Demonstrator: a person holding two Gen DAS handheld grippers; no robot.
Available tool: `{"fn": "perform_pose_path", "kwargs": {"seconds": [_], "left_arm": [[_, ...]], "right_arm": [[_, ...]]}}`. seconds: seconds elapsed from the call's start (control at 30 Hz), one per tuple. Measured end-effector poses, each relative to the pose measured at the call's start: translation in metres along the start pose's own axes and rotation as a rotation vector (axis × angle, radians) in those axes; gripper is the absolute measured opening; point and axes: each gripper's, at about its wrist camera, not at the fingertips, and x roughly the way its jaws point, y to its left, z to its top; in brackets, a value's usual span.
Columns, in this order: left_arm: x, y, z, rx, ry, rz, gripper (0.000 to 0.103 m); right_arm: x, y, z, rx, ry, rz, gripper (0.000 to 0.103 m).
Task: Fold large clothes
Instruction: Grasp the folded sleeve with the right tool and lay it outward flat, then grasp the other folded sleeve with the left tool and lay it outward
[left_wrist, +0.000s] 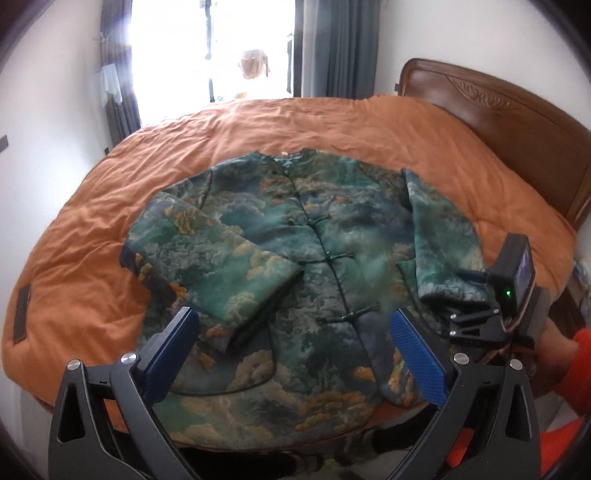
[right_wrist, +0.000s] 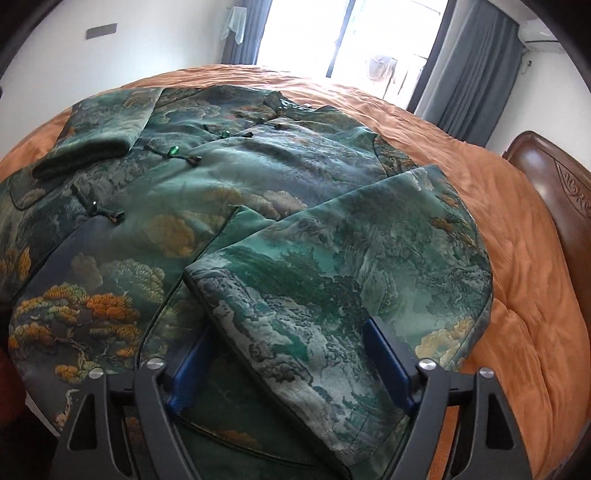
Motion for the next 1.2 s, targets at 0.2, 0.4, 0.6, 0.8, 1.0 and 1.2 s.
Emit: {"fn": "perform_pose_path", "kwargs": {"seconds": [0.2,0.4,0.6,0.8,1.0,1.2], "left_arm": [[0.003,-0.006,0.003,0.02,0.021,0.003,0.103],[0.008,-0.013,0.007,0.047,0.025,-0.007,0.103],[0.007,-0.015,0.015,0.06,-0.005,-0.009,0.103],[0.012,-0.01,0.016,0.063,-0.004,0.011,0.103],[0.028,0.013,0.012,0.113,0.0,0.068,0.103],[0.068,0.037,0.006,0.258,0.048,0.047,0.103]], "right_arm": [[-0.035,-0.034,0.006,0.178,-0.095,0.015,0.01],[-0.092,-0.161,-0.006,0.553,-0.233,-0.162,0.009],[-0.097,-0.274,-0.049,0.732,-0.168,-0.443,0.009],[-0.09,-0.326,-0.094,0.872,-0.065,-0.605,0.018],[-0.112,-0.317,-0.122,0.912,-0.077,-0.581,0.025],[-0.127,-0.247,-0.112,0.809,-0.142,-0.455,0.037]]}}
